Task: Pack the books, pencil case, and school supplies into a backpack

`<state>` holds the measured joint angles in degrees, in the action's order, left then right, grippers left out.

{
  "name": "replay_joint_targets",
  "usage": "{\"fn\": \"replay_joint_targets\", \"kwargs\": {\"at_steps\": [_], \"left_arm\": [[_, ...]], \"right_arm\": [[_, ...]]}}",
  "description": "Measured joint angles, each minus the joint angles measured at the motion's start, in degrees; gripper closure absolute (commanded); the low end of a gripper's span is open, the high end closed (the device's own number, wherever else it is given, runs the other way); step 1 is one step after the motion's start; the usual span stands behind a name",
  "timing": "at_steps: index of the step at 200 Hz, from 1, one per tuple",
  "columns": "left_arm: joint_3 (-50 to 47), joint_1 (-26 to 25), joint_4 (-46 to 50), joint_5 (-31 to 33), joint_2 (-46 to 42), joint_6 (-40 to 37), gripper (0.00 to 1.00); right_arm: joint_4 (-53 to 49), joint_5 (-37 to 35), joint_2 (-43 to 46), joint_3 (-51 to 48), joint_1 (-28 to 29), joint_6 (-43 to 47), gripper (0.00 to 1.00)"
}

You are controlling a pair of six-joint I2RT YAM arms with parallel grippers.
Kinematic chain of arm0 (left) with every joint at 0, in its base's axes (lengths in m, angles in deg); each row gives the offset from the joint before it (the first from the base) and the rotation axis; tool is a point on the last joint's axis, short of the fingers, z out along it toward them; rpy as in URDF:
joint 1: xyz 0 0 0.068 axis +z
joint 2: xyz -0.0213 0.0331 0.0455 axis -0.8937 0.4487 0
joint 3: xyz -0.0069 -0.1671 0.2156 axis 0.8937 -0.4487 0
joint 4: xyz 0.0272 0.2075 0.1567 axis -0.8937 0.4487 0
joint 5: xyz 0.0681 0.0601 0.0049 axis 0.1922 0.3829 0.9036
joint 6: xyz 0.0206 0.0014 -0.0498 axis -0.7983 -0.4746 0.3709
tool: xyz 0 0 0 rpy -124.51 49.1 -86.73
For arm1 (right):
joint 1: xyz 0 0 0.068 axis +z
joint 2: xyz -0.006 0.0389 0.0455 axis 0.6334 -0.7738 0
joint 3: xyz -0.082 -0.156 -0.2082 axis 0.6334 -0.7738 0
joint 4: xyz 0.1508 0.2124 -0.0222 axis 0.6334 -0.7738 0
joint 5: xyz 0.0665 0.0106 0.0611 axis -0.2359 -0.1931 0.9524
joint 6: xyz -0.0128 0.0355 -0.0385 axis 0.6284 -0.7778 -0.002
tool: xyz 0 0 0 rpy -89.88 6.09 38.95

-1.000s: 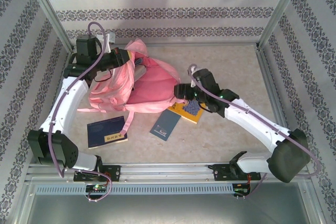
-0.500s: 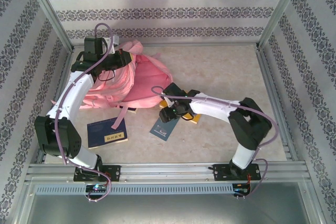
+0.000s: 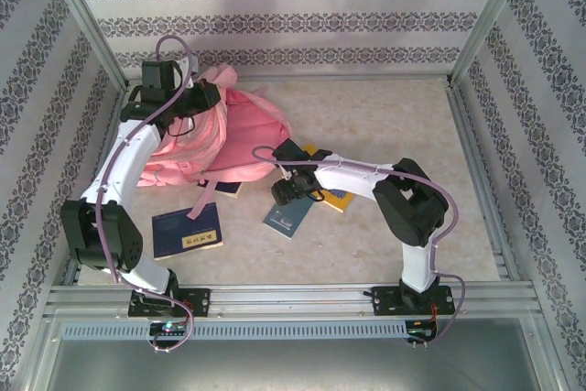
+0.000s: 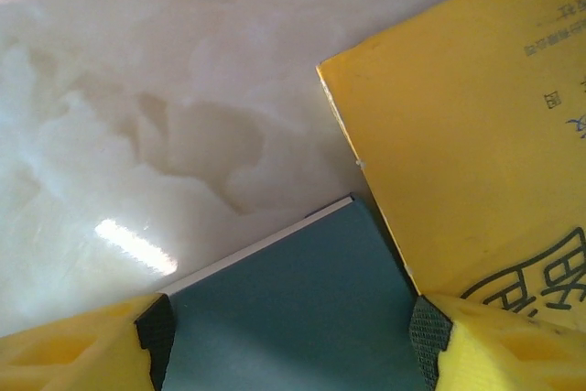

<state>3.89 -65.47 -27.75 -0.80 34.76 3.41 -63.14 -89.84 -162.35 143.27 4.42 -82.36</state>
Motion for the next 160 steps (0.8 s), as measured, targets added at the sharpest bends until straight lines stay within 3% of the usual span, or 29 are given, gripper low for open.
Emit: {"fn": "replay_joint_targets", "kwargs": {"at_steps": [36, 75, 113, 160], "left_arm": [[-3.1, 0.0, -1.9, -0.9, 0.0, 0.4, 0.96], [-8.0, -0.1, -2.6, -2.4, 0.0, 1.7, 0.75], [-9.0, -0.5, -2.1, -2.1, -1.0, 2.5, 0.54], [-10.8, -4.2, 0.5, -0.6, -10.3, 2.8, 0.42]], "right_arm": [[1.5, -1.5, 0.3, -1.2, 0.1, -0.2, 0.27], [5.9, -0.5, 5.1, -8.2, 0.3, -3.9, 0.22], [7.5, 2.1, 11.1, -15.1, 0.5, -14.7, 0.23], [8.7, 8.7, 17.4, -21.2, 3.0, -24.0, 0.21]]}}
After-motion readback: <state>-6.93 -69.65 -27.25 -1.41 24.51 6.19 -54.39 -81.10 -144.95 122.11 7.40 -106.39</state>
